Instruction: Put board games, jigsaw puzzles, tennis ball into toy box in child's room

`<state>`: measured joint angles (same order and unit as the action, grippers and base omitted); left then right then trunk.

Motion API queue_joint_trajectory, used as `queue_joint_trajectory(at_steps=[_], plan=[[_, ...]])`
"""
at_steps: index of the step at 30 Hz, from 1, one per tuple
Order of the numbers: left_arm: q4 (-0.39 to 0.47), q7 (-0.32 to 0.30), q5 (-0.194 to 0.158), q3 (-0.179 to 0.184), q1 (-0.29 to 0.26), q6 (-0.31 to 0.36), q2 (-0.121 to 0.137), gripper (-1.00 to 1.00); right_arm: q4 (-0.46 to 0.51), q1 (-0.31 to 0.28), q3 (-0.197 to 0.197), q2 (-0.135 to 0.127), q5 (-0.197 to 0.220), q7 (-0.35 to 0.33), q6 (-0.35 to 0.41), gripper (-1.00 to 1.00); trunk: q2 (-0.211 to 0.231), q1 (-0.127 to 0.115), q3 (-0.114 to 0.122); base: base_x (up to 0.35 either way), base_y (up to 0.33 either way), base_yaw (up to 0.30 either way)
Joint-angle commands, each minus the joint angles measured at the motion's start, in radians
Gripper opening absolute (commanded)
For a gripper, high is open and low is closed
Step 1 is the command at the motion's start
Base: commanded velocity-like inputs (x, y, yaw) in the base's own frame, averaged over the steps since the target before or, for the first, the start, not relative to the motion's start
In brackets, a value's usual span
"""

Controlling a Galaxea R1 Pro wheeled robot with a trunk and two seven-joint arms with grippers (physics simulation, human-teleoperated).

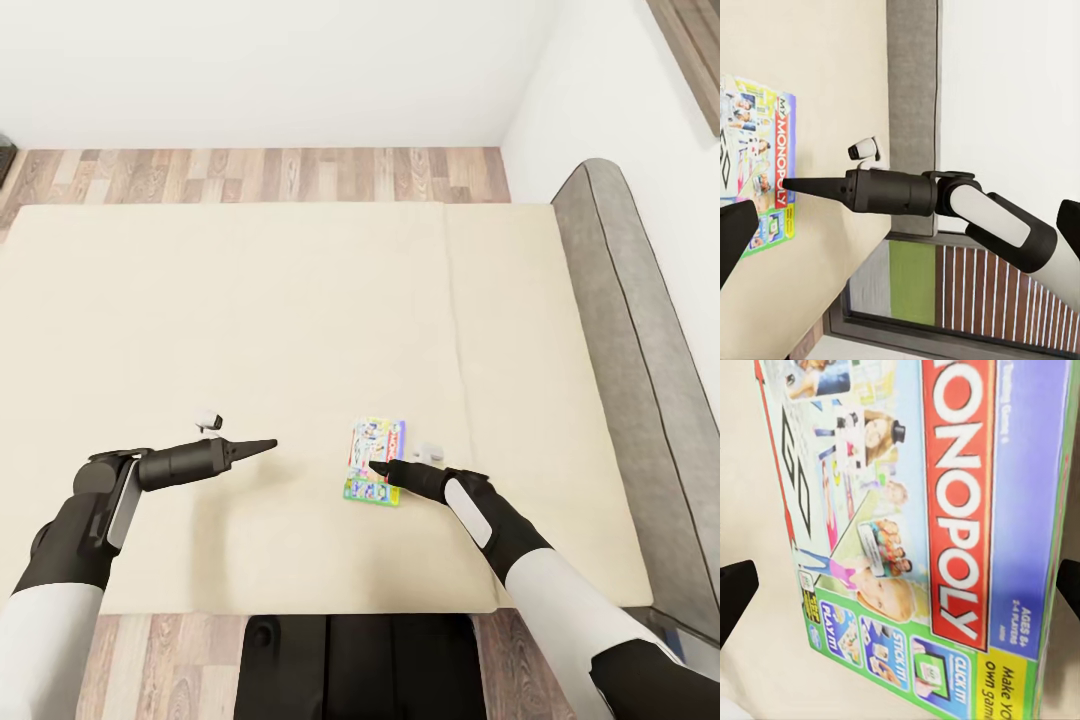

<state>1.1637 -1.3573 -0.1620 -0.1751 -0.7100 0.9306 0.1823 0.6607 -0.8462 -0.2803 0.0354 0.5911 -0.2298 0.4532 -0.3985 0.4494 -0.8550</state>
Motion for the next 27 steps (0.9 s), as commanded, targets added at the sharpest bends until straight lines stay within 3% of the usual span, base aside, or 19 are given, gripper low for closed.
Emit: queue_joint_trajectory(at_steps=[1,27], plan=[[0.000,-0.002,-0.002,0.000,0.000,0.010,0.000,1.00,0.000,0.000,0.000,0.000,0.003,0.000,0.004,1.00,-0.002,0.001,-0.001,0.000,0.027,0.000],[0.001,-0.002,-0.002,0.000,0.000,0.010,0.000,1.00,0.000,0.000,-0.001,0.000,0.003,0.000,0.004,1.00,-0.002,0.001,-0.001,0.000,0.055,0.000]])
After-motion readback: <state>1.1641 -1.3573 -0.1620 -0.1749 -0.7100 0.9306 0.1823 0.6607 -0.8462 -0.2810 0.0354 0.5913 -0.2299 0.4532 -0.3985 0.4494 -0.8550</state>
